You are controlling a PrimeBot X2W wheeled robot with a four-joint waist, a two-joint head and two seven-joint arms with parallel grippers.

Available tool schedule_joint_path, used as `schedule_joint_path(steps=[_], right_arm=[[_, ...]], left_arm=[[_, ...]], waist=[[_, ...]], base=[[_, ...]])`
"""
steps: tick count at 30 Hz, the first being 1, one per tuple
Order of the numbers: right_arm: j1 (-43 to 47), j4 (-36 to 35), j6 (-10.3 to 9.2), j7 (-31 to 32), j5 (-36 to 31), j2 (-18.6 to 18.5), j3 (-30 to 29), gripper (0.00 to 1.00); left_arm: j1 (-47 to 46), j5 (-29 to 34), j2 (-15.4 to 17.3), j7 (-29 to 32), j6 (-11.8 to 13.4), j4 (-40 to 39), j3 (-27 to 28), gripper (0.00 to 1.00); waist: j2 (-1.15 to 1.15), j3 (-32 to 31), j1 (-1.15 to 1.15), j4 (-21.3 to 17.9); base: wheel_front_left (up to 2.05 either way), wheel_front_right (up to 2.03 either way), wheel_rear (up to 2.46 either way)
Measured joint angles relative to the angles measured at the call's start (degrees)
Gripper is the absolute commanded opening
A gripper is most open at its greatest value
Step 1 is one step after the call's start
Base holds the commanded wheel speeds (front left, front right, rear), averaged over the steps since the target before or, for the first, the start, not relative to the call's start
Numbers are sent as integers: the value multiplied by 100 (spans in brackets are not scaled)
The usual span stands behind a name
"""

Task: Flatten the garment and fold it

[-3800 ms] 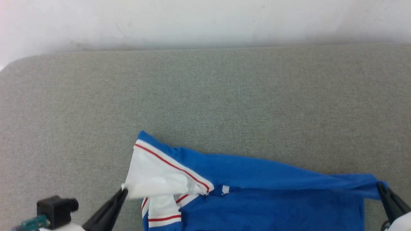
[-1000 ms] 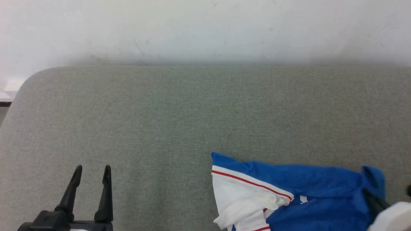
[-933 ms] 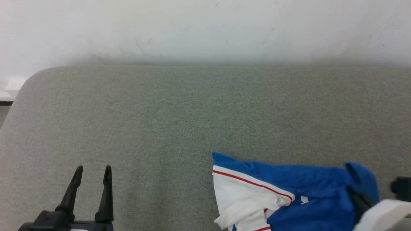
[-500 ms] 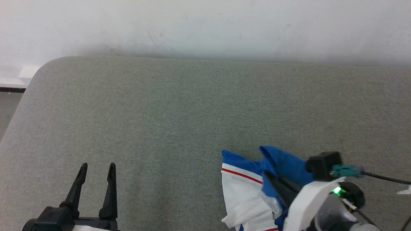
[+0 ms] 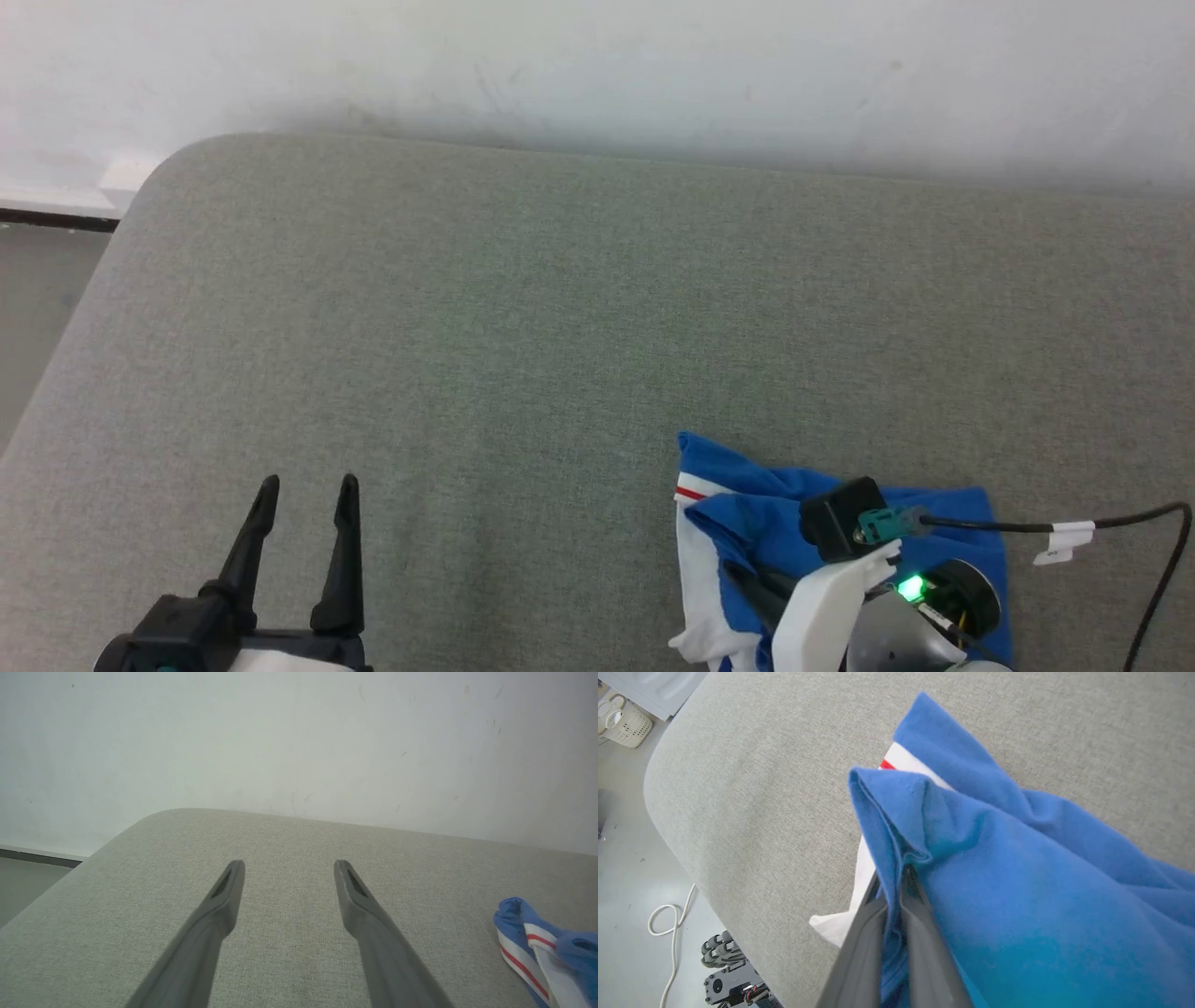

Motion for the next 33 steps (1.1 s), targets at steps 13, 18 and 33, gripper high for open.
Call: schedule_joint_path(steps=[13, 18, 33], right_arm=[[-230, 838, 0, -628, -4, 3, 79, 100], [-226, 386, 0, -799, 343, 10, -176, 100], [1090, -1050, 0, -766, -35, 0, -2677, 100]], left_arm=[[-36, 2, -115, 0, -140, 138, 35, 100], [-31, 19, -115, 0, -144, 138, 70, 100], [104, 121, 2, 0, -82, -138, 185, 100]], waist=[[0, -46, 0, -82], [0, -129, 0, -220], [0, -93, 0, -569]], base=[[0, 0, 0], [0, 0, 0], [0, 0, 0]])
